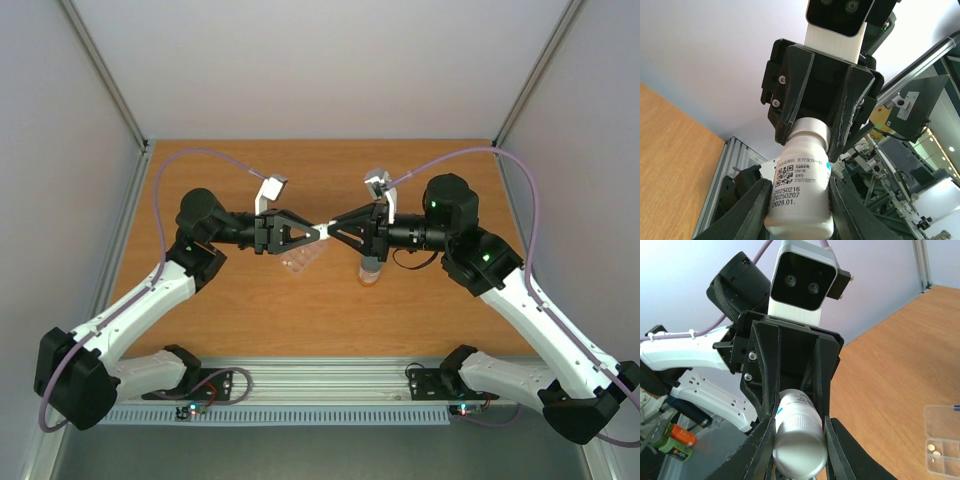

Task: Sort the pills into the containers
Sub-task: Screw the lid of the pill bottle onto the pill bottle.

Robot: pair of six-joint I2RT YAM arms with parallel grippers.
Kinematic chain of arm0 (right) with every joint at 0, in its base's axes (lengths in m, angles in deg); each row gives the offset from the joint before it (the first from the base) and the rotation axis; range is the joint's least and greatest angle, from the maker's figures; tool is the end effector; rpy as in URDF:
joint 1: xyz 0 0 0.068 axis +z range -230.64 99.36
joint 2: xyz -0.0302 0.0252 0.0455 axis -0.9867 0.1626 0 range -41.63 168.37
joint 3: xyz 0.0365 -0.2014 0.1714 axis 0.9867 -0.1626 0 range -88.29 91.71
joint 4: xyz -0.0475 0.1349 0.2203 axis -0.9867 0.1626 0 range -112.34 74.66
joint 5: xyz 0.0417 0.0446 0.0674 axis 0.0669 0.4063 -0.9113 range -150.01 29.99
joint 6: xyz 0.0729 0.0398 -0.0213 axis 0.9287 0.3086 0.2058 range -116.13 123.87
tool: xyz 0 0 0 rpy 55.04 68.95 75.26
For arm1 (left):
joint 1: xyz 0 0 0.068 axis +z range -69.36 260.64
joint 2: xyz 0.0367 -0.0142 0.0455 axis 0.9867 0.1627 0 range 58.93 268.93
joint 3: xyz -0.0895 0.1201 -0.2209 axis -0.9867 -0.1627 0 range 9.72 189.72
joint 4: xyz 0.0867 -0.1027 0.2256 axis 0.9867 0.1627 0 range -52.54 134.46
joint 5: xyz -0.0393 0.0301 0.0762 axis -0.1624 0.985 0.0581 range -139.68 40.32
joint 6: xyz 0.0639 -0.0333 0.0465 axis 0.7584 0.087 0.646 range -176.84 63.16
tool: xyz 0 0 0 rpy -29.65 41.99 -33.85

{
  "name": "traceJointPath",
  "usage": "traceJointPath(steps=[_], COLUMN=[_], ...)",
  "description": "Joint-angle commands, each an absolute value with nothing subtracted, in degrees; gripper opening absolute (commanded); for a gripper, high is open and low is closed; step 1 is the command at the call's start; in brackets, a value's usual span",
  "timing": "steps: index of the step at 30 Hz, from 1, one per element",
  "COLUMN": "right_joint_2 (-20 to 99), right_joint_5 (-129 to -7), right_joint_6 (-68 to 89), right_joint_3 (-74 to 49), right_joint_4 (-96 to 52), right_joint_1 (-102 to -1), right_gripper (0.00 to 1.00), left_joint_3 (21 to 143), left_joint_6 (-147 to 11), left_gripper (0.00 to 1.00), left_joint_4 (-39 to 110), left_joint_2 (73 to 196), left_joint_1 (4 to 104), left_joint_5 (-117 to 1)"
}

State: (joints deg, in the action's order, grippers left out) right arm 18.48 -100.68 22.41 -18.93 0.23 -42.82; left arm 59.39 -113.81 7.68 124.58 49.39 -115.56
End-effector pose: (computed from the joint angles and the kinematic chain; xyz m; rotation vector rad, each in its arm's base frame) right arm 0.1694 0.1939 0.4058 -0.8555 1.7561 1.3126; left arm 0.1939 -0.1983 0.3633 0.8260 1.6417 -1.9167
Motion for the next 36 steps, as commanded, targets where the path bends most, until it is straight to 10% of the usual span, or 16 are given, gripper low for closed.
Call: traceJointPath(steps=[1,36], right_joint_2=[21.0,23.4], right_joint_5=[-102.9,-103.0], right_joint_6=[26.2,36.6], right_joint_3=[-22.9,-20.5], right_joint_4=[-2.6,-2.4], right_joint_1=[-40.7,-40.7], right_gripper=[0.20,0.13], left_joint_3=[60.7,66.8], left_joint_6=[-114.5,-99.5], left_gripper=[0.00,0.00], left_joint_4=[-1.8,12.2], left_joint_2=[125.6,124.0], left_joint_1=[46.8,45.5], left_joint_5=[-110.0,-104.7])
